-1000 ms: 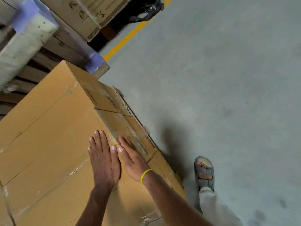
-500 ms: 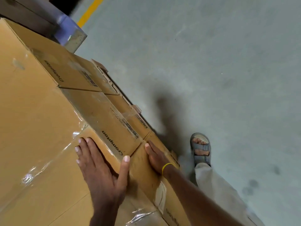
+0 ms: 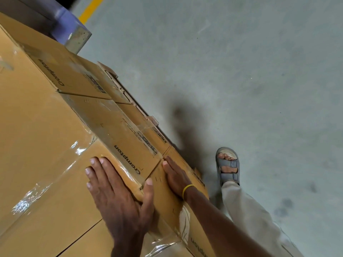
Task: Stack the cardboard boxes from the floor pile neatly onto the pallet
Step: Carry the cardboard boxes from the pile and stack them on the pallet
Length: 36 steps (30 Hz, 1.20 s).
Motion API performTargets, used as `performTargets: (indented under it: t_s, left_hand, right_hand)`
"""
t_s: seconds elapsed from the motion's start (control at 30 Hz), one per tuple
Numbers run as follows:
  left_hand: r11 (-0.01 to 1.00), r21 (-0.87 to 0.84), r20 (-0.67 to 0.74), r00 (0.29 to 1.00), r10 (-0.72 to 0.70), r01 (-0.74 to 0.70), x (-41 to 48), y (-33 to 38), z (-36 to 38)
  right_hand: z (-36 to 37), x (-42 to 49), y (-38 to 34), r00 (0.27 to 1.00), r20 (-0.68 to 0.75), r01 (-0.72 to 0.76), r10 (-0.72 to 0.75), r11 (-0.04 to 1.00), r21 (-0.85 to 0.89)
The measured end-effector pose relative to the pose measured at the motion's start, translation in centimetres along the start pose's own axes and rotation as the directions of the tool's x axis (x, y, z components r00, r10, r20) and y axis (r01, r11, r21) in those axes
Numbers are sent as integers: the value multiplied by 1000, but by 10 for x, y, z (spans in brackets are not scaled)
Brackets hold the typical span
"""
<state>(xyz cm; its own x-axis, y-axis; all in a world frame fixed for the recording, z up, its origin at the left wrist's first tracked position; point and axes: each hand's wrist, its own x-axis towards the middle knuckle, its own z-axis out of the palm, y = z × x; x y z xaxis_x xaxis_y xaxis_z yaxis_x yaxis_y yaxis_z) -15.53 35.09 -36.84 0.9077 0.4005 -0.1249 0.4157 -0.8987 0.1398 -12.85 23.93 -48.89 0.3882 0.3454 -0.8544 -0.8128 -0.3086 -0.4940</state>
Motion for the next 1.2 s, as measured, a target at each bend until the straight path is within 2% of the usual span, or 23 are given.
performTargets:
  t_s: [0.1,0.37,1.2]
  left_hand:
    - [1000,-20,-7,1000,-14,14,0,0,0]
    - [1000,17,-49,999,-15,15,-1,0,7]
    - [998,46,-77,996,-35,39,-5,3,10]
  right_hand:
    - [5,0,-7,997,-50,56,-55,998,22]
    - [7,9,-3,994,-33,101,-102,995,-9]
    - [6,19,0,995,-6,97,-98,990,-107]
